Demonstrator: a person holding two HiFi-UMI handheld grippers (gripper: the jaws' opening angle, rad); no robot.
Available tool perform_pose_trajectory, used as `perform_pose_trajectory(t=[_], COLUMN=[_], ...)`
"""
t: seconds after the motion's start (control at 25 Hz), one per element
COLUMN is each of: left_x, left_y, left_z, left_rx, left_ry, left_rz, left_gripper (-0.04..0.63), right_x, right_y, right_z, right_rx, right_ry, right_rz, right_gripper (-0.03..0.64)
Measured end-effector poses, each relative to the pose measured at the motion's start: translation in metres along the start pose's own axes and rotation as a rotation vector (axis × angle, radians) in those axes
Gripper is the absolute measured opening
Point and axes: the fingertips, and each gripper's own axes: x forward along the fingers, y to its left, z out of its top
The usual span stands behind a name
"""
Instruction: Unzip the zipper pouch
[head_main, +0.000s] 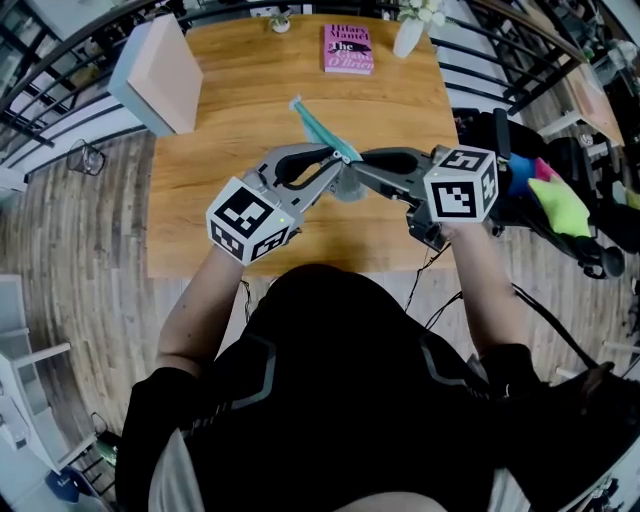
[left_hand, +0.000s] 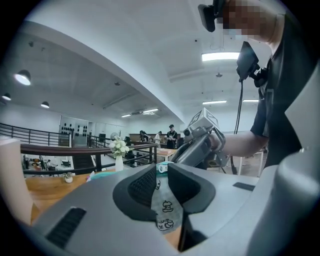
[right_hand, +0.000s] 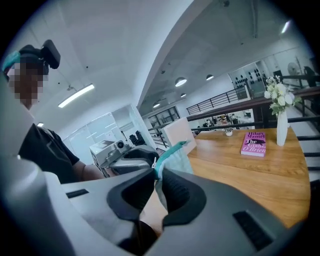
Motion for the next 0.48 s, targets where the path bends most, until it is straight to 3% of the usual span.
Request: perform_pose_trajectory(t=[0.24, 0.48], left_x=[0.001, -0.001], left_y=[-0.008, -0.017], left_z=[-0.005, -0.004], left_rx=[0.028, 0.028], left_ry=[0.041, 0.034], left_rz=[-0.038, -0.068], left_gripper=[0.117, 0.089], right_x=[-0.002, -0.003], right_y=[0.002, 0.002], right_z=[-0.007, -0.013], right_rx=[-0.100, -0.172], right_ry=[0.057, 0.111], right_rz=[-0.024, -0.042], right_gripper=[0.057, 0.057])
